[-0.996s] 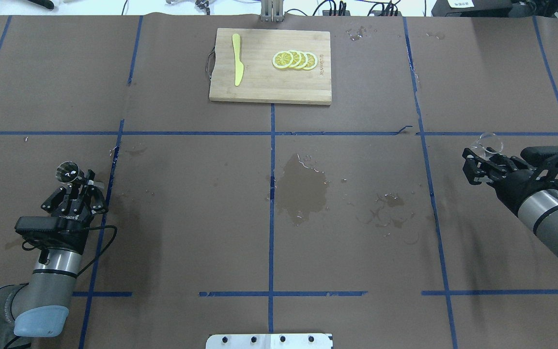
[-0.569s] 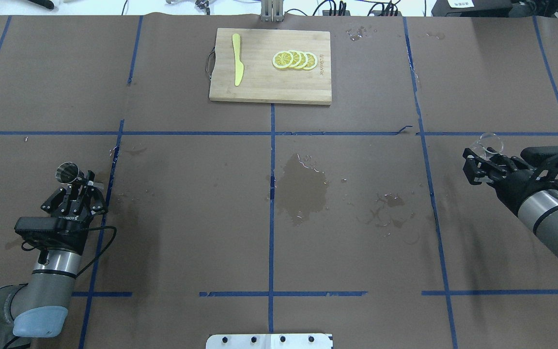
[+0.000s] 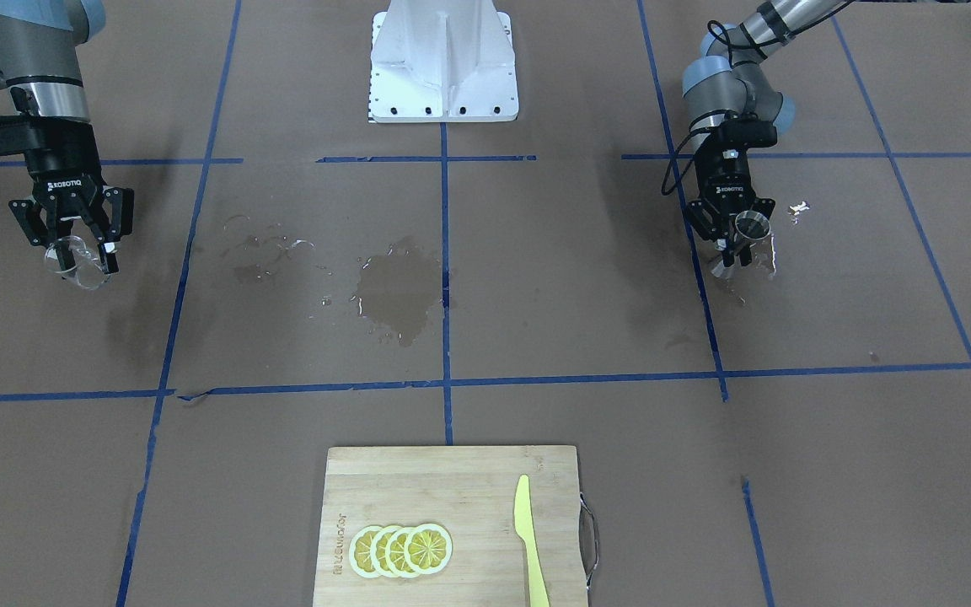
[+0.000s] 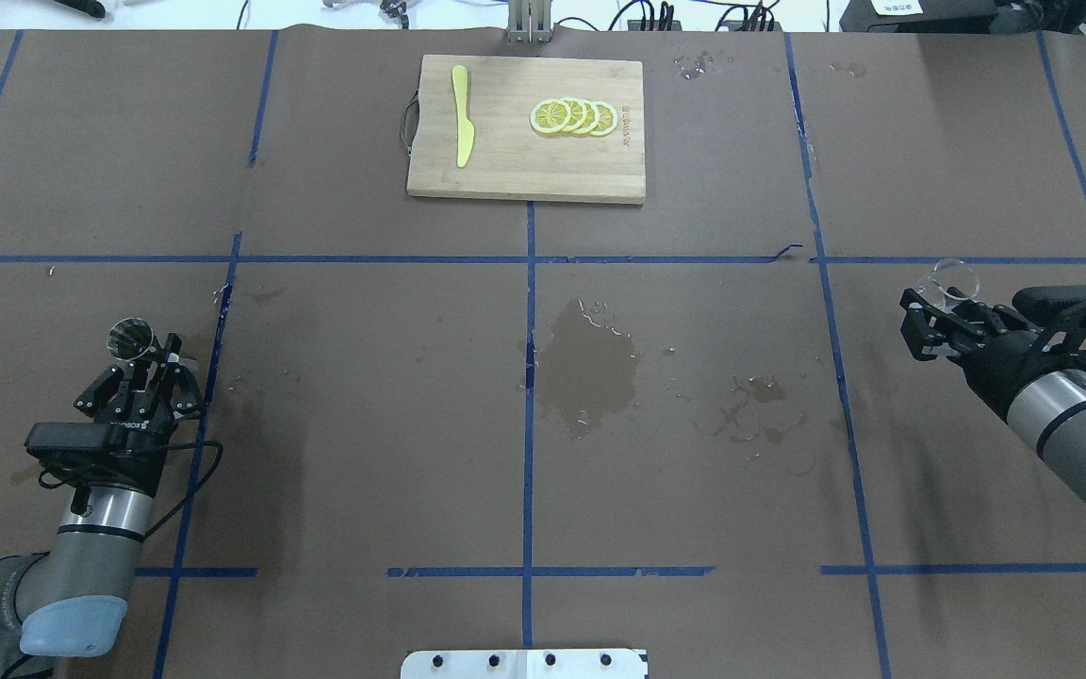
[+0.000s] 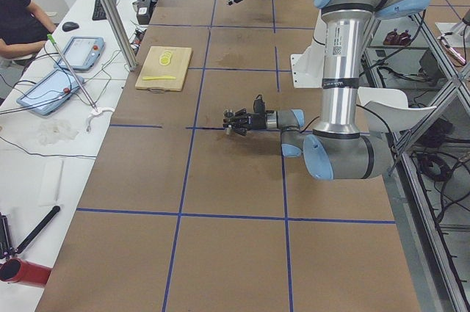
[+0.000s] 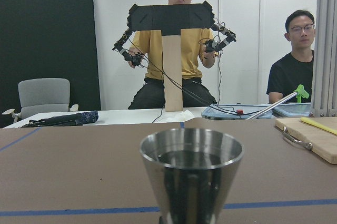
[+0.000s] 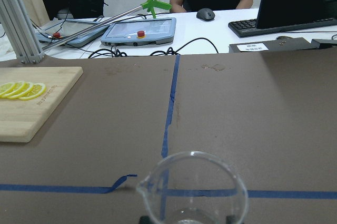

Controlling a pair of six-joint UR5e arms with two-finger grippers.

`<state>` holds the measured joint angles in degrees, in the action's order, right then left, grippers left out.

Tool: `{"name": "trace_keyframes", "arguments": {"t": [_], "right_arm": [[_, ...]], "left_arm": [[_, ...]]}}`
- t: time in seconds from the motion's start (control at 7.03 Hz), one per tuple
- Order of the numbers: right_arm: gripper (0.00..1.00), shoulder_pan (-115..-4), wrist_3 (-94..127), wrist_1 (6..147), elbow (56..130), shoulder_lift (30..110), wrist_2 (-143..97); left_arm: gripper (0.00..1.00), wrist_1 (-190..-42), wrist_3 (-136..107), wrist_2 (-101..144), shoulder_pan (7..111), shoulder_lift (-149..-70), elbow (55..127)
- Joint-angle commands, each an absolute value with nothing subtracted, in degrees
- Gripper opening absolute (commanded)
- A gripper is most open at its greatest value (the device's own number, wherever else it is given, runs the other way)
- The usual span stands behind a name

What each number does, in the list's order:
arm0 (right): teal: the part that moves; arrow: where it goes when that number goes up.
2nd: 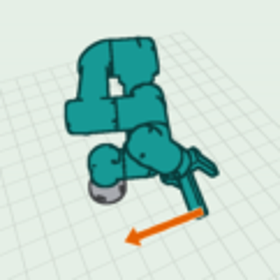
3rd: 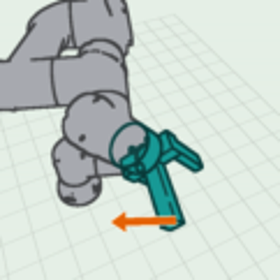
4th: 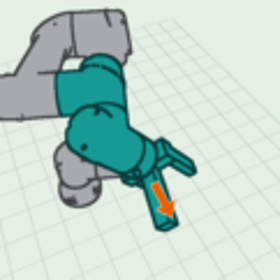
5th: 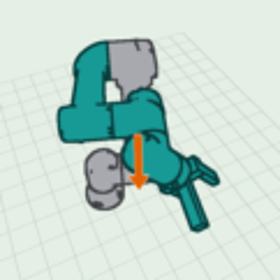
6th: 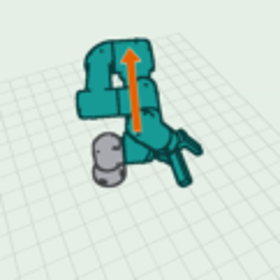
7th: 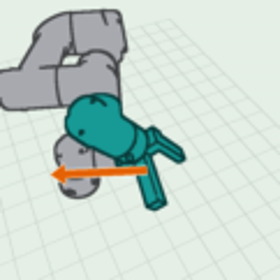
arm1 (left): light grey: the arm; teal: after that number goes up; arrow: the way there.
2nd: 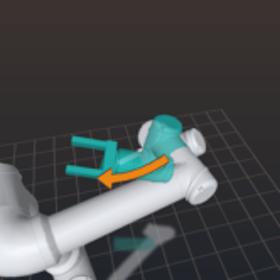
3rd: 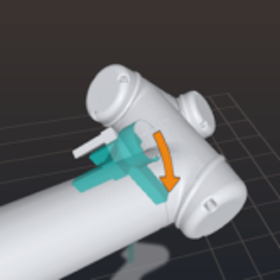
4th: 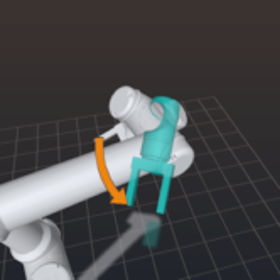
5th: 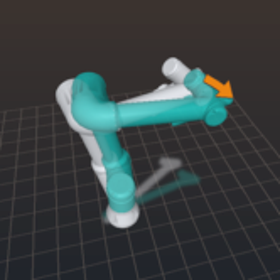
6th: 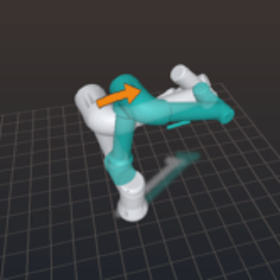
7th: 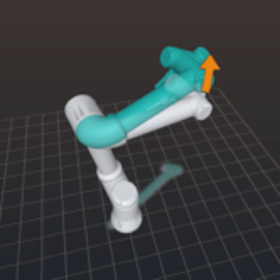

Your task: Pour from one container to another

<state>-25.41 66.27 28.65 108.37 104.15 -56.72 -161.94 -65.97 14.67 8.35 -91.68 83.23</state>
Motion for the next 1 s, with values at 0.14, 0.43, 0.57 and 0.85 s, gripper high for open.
{"name": "trace_keyframes", "arguments": {"t": [0.14, 0.43, 0.57, 0.85], "right_arm": [[0.0, -25.4, 66.27, 28.65, 108.37, 104.15, -56.69], [0.0, -25.4, 66.27, 28.65, 108.28, 104.15, -56.69], [0.0, -25.31, 66.27, 28.74, 108.28, 104.15, -56.69], [0.0, -25.31, 66.27, 28.83, 108.28, 104.06, -56.69]], "left_arm": [[0.39, -161.72, -65.83, 14.76, 8.35, -91.67, 83.23], [0.43, -161.72, -65.74, 14.85, 8.35, -91.58, 83.23], [0.45, -161.72, -65.66, 15.29, 8.35, -91.58, 83.32], [0.67, -161.72, -64.95, 16.08, 8.35, -91.49, 83.49]]}}
